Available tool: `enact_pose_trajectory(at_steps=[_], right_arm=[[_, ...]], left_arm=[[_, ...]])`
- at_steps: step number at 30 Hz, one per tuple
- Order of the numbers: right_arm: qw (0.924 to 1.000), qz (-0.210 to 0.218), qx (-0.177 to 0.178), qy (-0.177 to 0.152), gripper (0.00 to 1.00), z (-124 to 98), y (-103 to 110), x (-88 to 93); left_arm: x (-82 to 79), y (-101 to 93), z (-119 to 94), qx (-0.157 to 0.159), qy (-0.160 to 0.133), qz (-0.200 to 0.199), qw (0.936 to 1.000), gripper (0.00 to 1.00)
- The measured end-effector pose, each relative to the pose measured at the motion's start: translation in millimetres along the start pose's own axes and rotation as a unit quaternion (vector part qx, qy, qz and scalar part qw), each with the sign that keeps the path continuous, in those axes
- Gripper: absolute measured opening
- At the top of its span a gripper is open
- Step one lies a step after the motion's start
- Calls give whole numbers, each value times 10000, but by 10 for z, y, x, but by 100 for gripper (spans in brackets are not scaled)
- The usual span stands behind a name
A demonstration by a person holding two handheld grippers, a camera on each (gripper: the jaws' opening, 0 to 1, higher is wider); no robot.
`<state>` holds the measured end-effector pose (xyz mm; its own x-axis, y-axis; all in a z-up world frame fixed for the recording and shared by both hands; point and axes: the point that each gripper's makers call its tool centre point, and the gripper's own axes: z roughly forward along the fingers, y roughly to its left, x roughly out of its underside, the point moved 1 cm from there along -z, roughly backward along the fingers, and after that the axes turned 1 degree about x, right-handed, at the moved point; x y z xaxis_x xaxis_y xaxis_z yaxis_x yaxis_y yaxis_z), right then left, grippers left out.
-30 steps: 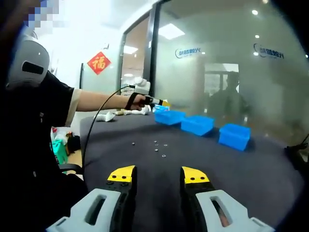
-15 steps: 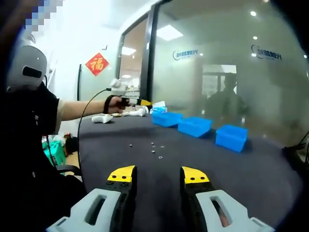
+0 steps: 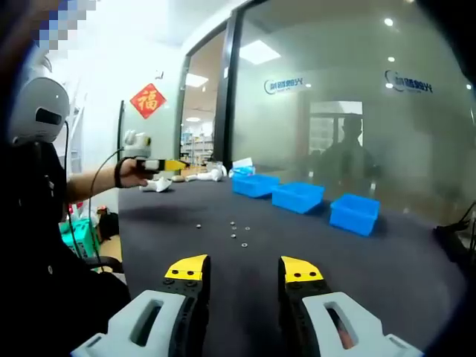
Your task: Sort the screws, nuts, and washers into the corresponding bins
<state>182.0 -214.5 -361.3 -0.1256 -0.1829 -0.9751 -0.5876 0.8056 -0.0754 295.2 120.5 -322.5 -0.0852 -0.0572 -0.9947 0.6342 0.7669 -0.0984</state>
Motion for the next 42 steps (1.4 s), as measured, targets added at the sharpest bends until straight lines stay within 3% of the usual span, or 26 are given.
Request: enact_pose_trajectory(at_steps=[11,19,27,34,37,42], right_arm=[[10000,1,-23,86,33,-26,-15,36],[9997,-49,-133,176,33,-17,13,68],[9993,-100,-271,249,33,-10,59,86],[9988,-142,-335,323,33,-19,77,121],[9988,-144,-331,327,33,-25,75,128],[9987,-154,-334,345,33,-23,71,143]], left_arm=[[234,-192,-309,235,299,258,9989,42],[367,-429,-235,926,806,599,9906,42],[483,-607,-143,1662,1349,860,9730,42],[570,-692,-36,1931,1688,1085,9604,42],[615,-814,13,2288,1896,985,9497,42],[646,-855,212,2371,2083,1182,9415,41]])
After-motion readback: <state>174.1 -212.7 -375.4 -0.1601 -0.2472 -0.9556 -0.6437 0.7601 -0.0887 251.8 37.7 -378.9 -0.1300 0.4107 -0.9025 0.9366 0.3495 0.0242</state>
